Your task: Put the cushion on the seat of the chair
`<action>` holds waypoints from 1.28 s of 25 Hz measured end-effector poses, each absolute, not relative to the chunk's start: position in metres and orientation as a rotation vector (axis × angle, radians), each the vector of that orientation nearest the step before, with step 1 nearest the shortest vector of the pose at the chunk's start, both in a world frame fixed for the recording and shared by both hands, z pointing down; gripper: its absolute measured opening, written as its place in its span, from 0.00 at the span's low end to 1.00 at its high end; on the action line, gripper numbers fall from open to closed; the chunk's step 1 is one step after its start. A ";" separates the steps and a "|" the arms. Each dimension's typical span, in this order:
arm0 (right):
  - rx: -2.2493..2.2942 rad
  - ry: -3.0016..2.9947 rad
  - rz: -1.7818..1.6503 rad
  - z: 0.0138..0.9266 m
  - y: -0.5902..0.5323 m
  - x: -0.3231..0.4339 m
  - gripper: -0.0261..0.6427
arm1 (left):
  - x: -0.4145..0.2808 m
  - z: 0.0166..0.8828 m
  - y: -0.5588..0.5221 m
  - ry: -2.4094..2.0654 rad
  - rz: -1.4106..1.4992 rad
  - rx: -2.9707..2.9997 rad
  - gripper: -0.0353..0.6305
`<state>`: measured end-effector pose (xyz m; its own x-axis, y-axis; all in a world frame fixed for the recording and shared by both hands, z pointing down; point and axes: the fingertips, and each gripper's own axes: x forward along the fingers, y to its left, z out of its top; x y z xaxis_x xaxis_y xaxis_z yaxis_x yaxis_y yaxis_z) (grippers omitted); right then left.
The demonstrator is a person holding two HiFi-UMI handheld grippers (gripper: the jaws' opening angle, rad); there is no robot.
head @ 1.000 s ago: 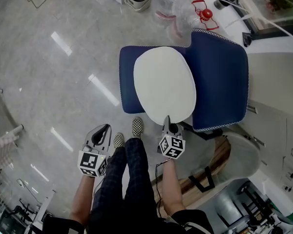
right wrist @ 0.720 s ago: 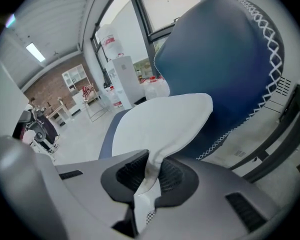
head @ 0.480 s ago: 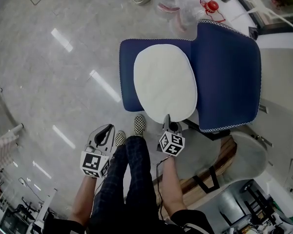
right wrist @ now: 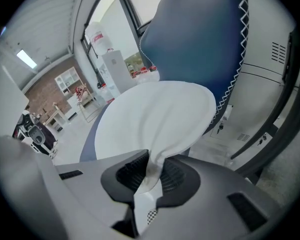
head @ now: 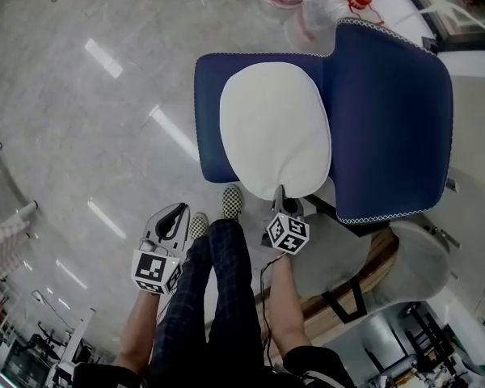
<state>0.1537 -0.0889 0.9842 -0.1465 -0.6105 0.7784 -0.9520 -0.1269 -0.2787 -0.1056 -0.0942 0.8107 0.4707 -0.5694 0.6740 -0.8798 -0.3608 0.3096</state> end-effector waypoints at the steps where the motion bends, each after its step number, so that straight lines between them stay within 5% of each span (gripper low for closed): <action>1: 1.740 -1.758 1.178 0.985 -0.089 0.154 0.11 | -0.105 0.811 -0.095 -1.200 0.608 2.067 0.10; 16: 1.761 -1.851 1.200 0.949 -0.087 0.157 0.17 | -0.095 0.784 -0.084 -1.193 0.612 2.102 0.10; 32: 1.779 -1.831 1.222 0.931 -0.065 0.176 0.44 | -0.086 0.757 -0.061 -1.197 0.615 2.144 0.10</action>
<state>0.1765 -0.0650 0.9310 -0.1809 -0.6614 0.7278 -0.9260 -0.1347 -0.3526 -0.0861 -0.0612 0.7568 0.4855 -0.5893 0.6457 -0.8681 -0.4124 0.2764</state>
